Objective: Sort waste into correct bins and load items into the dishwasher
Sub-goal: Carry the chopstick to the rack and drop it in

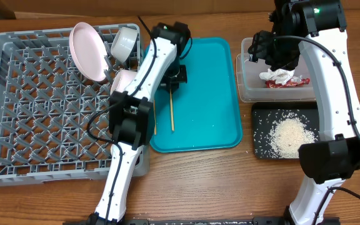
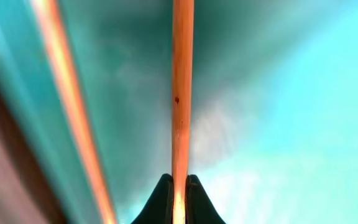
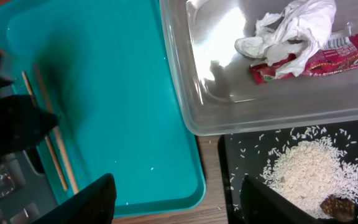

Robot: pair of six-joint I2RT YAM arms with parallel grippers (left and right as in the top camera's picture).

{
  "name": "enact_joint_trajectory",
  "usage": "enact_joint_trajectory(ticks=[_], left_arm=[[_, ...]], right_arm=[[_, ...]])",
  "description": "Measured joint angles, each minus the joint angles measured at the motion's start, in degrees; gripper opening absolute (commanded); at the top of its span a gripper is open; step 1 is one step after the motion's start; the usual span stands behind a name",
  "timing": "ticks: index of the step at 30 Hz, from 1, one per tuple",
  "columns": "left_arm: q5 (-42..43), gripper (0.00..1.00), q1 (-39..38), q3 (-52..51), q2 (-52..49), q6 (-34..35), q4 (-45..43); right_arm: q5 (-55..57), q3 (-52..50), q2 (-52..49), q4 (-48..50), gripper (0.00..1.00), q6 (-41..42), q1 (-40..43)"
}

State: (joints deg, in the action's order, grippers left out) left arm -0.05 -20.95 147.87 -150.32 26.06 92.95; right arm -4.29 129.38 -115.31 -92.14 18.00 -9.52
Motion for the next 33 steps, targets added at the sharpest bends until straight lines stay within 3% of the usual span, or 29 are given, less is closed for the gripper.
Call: enact_joint_trajectory(ticks=[5,11,16,21,31,33], left_arm=[[-0.3,0.04,0.5,9.3,6.3,-4.4,3.3],[-4.3,0.04,3.2,11.9,23.2,-9.9,3.5],[-7.6,0.04,7.8,11.7,30.7,-17.2,3.5],[-9.5,0.04,13.2,3.8,31.9,-21.7,3.6],[-10.1,0.04,21.1,-17.9,30.5,-23.5,3.4],[-10.3,0.17,21.7,-20.1,30.5,-23.6,3.0]], right_arm=[[0.1,0.0,0.0,0.0,0.66,0.0,0.0],[0.1,0.0,0.0,0.0,0.66,0.0,0.0],[0.0,0.0,0.0,0.0,0.66,0.0,0.0],[0.0,0.0,0.0,-0.3,0.66,0.0,0.0],[0.0,0.0,0.0,-0.4,0.67,0.0,0.0],[0.0,0.0,0.0,-0.4,0.67,0.0,0.0]])
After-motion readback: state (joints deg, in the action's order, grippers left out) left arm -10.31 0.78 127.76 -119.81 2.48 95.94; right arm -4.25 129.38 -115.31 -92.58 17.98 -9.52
